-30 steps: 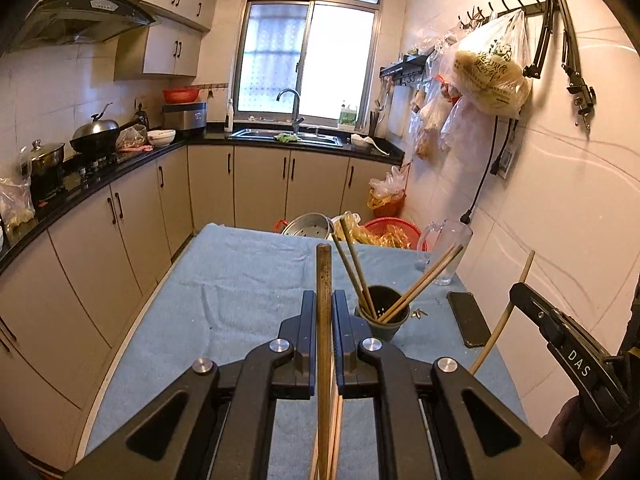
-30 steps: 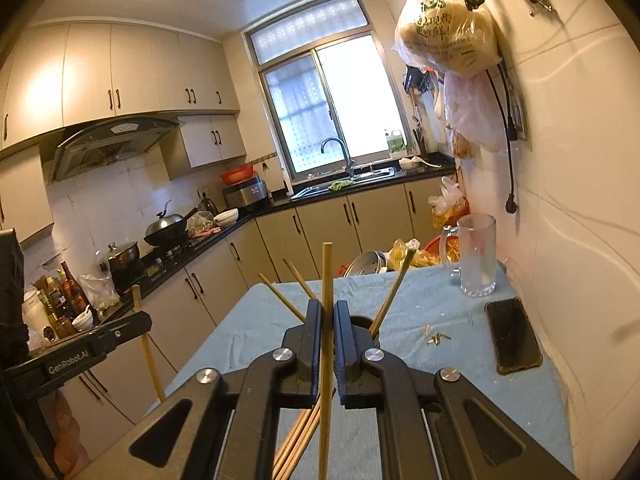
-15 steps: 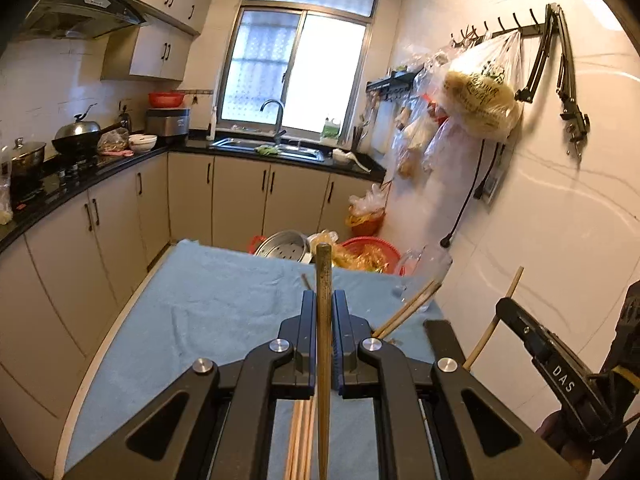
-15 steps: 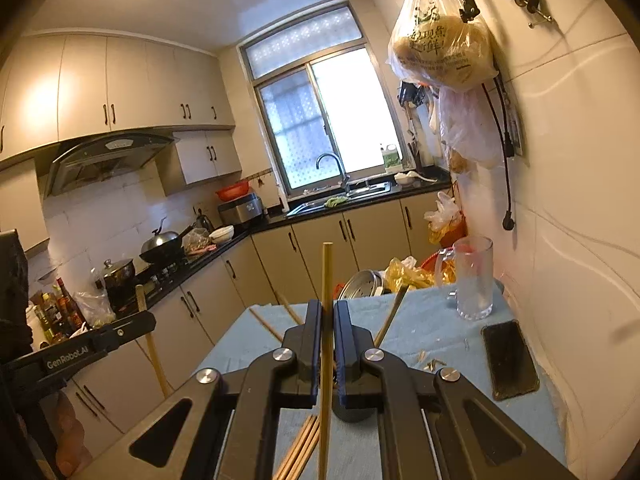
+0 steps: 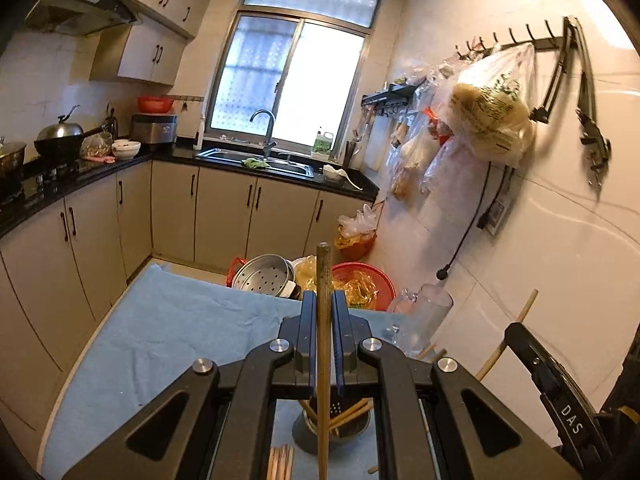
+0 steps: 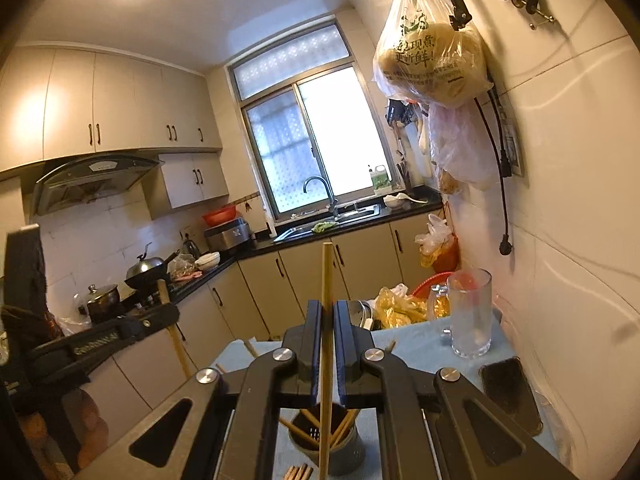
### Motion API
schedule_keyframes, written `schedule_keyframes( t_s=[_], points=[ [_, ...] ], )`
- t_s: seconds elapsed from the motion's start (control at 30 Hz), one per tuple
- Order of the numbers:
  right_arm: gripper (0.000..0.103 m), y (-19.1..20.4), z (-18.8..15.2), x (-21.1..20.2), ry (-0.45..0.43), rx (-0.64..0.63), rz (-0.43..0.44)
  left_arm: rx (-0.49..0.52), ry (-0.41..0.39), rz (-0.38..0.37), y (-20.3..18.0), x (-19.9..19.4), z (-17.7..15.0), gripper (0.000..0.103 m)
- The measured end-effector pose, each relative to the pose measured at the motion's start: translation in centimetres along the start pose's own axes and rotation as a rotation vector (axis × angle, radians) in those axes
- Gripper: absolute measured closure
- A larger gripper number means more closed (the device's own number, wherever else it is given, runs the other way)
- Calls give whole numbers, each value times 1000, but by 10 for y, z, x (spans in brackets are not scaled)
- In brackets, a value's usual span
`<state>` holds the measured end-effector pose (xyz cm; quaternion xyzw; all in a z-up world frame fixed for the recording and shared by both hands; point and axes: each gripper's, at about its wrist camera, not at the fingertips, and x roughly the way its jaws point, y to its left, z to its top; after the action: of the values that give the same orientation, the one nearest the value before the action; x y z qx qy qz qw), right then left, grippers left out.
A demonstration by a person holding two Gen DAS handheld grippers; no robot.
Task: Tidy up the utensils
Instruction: 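Lower both chopsticks tip-first into the black cup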
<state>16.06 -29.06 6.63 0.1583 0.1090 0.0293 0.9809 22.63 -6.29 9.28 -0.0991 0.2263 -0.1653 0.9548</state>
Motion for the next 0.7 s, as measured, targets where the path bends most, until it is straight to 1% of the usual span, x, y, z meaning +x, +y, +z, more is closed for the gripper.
schedule_keyframes(
  t_s=[0.1, 0.2, 0.3, 0.37, 0.53, 0.57, 0.7],
  points=[
    [96, -2, 6, 11, -13, 0, -11, -6, -10, -3, -1, 7, 5, 96],
    [96, -4, 11, 19, -27, 10, -12, -1, -49, 9, -4, 12, 11, 96],
    [96, -4, 16, 28, -46, 15, -19, -9, -115, 37, -5, 17, 15, 96],
    [96, -5, 15, 35, -62, 18, -30, -3, -144, 42, -7, 22, 14, 96],
    [96, -7, 3, 49, -87, 27, -53, -18, -160, 48, -5, 39, 4, 96],
    [96, -8, 0, 52, -84, 25, -59, -23, -166, 52, -3, 41, 1, 96],
    [96, -12, -14, 61, -53, 26, -62, -21, -146, 52, -3, 51, -8, 96]
  ],
)
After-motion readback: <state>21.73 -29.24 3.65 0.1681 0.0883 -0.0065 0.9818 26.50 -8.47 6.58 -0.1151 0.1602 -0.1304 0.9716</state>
